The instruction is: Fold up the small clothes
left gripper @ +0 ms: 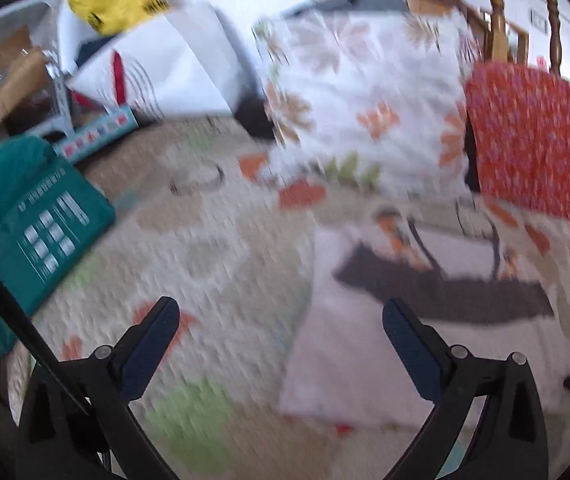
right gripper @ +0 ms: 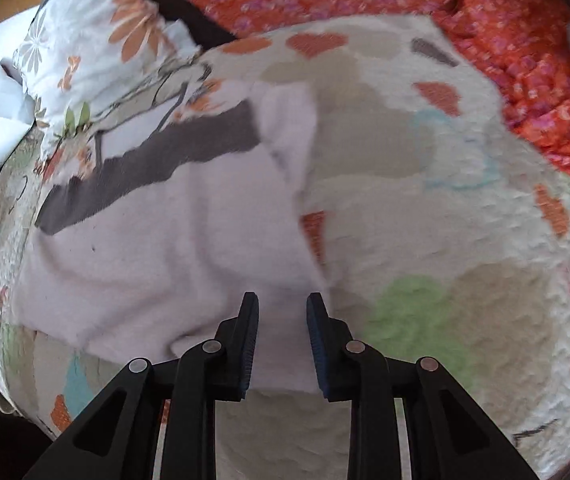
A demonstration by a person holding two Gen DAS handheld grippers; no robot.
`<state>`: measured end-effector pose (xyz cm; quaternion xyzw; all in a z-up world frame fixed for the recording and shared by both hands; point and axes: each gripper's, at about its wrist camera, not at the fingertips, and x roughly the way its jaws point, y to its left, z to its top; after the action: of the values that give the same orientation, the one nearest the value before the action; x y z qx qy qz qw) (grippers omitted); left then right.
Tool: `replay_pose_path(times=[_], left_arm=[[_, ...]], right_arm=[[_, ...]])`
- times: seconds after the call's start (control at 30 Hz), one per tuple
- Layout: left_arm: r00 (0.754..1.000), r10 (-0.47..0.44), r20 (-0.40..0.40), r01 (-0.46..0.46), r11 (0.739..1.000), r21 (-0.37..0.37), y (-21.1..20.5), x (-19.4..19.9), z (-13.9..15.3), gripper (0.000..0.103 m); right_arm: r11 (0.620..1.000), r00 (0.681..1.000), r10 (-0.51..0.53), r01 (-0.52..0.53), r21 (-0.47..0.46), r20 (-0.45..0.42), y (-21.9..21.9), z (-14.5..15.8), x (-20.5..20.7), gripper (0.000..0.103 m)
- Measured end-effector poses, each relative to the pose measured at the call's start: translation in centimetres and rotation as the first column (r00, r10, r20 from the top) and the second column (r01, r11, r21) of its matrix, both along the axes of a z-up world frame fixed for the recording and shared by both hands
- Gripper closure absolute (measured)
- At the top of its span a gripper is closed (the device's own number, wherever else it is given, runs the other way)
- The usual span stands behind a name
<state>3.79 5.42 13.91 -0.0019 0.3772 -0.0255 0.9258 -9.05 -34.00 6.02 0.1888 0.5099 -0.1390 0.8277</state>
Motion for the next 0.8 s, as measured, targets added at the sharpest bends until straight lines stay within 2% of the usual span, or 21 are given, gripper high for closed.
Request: replay_pose_path(times=[0.07,0.2,0.33,0.43,0.5,0.6,0.67,0.8], left_arm=[[0.999,-0.020,-0.024,0.020,1.000,-0.023,-0.5,0.0,-0.6,0.002],[0.999,-0.040,-0.028,0.039,0.999,-0.009,-1.1,0.2,-1.5,0.002],[0.996,-0.066,-0.058,0.067,0.998,0.014,-1.4,1.1,-3.8,0.002],[0.991,-0.081,-0.106,0.087,0.995,0.057,-2.1,2.5,-5.7,0.002],[0.990,-0.074,-0.119,0.084,0.993,0.086,-2.3,3.1,-6.6,0.002],[0.984,-0.072,-0.163,0.086,0.993,0.083,-2.4,3.9,-7.9,0.002],[0.977,-0.063,-0.203,0.081,0.993,0.081,-2.4,4.2,-9.0,0.002],[0.952,-0.063,-0.299,0.097,0.990,0.100,-2.7,4.8,-11.5,0.002]], right_arm=[[0.999,1.000,-0.001,0.002,-0.033,0.017,0.1,1.0,-0.5,0.076],[0.998,0.997,0.013,-0.009,-0.062,0.070,1.1,2.7,-0.9,0.074],[0.995,0.992,0.047,-0.036,-0.089,0.114,3.4,3.1,0.0,0.074],[0.993,0.988,0.094,-0.084,-0.087,0.120,5.2,2.3,1.7,0.074],[0.992,0.985,0.128,-0.124,-0.036,0.116,6.1,1.1,2.8,0.074],[0.989,0.985,0.150,-0.151,0.006,0.082,6.8,-0.9,3.8,0.074],[0.988,0.987,0.154,-0.153,-0.008,0.045,6.8,-2.1,3.9,0.074],[0.984,0.984,0.173,-0.172,-0.035,0.042,5.8,-2.2,3.0,0.076]])
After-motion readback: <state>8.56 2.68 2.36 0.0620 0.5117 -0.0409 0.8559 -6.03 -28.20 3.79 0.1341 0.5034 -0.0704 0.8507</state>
